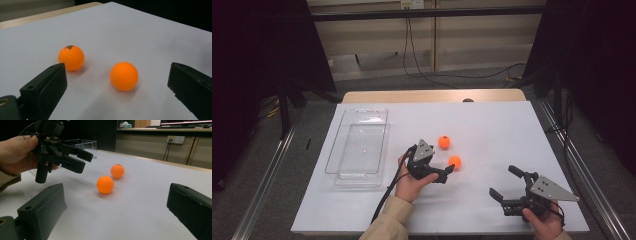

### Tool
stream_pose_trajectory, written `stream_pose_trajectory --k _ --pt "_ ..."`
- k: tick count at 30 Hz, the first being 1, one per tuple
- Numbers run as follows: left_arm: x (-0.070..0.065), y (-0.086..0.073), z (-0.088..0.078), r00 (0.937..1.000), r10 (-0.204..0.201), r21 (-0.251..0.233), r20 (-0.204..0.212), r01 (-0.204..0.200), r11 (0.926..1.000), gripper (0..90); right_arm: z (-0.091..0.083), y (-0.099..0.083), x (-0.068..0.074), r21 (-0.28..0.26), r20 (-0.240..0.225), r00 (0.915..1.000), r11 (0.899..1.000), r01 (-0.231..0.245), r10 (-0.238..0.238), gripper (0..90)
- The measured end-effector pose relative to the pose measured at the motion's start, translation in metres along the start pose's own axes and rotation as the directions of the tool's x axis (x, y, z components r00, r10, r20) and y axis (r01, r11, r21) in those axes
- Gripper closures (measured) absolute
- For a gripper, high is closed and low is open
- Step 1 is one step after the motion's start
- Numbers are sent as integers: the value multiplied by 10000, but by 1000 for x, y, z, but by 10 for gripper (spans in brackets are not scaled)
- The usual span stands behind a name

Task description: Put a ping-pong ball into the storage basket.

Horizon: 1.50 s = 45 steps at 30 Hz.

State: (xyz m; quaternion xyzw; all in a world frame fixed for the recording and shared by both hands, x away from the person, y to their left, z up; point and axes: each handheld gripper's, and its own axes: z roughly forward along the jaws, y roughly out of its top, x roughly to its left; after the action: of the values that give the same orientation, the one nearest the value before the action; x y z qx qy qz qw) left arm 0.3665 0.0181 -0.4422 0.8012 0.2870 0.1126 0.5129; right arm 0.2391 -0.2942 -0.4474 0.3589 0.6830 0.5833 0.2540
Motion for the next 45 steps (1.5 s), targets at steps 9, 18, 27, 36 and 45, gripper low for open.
stream_pose_trajectory --k 9,18,27,36,45 --pt "0 0 3 10000 -31 59 25 30 10000 24 0 0 0 -3 -7 10000 10000 8 -8 13" --pt "-1 0 4 10000 25 169 21 -26 9999 24 0 0 0 2 -14 10000 10000 16 -16 13" --pt "-1 0 6 10000 38 238 48 -39 9997 24 0 0 0 4 -29 10000 10000 20 -20 14" --pt "-1 -1 10 10000 50 405 -7 -50 9992 25 0 0 0 7 -22 10000 10000 0 0 14" --pt "1 -2 11 10000 56 530 -13 -55 9986 25 0 0 0 2 -21 10000 10000 -6 6 14"
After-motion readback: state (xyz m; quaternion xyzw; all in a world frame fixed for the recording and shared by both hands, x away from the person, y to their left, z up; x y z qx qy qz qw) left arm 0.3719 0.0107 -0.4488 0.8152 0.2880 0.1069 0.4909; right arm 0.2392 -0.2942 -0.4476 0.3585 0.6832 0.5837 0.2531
